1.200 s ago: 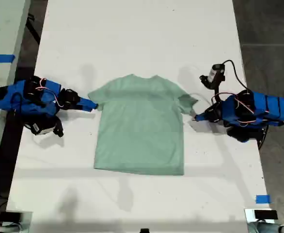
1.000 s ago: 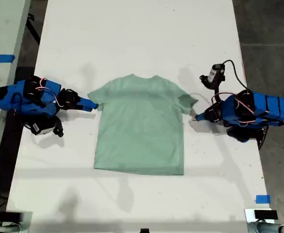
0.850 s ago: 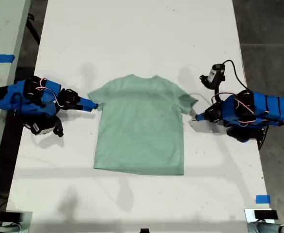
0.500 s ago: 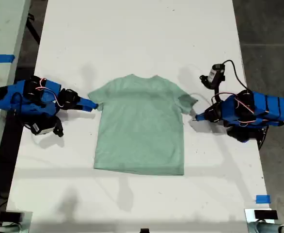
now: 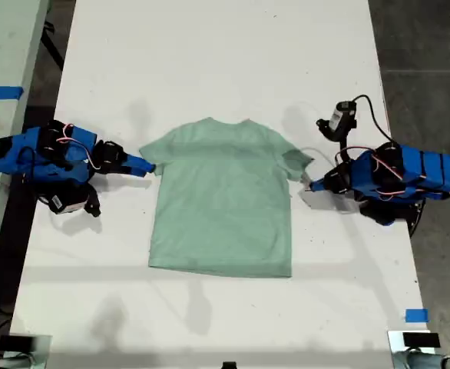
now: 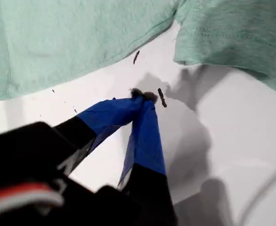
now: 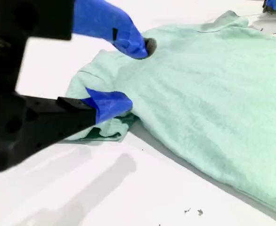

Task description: Fold tshirt

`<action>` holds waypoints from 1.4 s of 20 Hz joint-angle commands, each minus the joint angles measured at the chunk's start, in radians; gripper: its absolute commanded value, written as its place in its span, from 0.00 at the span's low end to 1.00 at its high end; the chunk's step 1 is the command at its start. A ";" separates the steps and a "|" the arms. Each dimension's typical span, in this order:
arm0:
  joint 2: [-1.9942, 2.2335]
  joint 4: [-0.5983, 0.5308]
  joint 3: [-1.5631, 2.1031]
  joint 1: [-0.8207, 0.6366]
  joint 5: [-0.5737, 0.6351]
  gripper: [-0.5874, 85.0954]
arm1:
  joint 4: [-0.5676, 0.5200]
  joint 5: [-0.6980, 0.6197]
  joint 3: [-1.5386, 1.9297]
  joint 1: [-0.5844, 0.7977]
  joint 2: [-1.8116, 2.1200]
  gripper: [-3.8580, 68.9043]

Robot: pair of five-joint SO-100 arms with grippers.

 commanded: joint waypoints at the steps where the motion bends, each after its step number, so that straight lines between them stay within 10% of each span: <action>1: 0.107 0.002 0.003 0.026 -0.012 0.20 | 0.035 0.003 -0.009 0.008 0.106 0.04; 21: 0.109 -0.135 0.000 0.114 -0.012 0.19 | 0.035 0.003 -0.009 0.008 0.106 0.04; 25: 0.109 -0.115 -0.002 0.083 -0.147 0.01 | 0.035 0.003 -0.009 0.008 0.106 0.04; 28: 0.109 -0.239 -0.002 0.137 -0.164 0.08 | 0.035 0.313 -0.009 0.043 0.106 0.04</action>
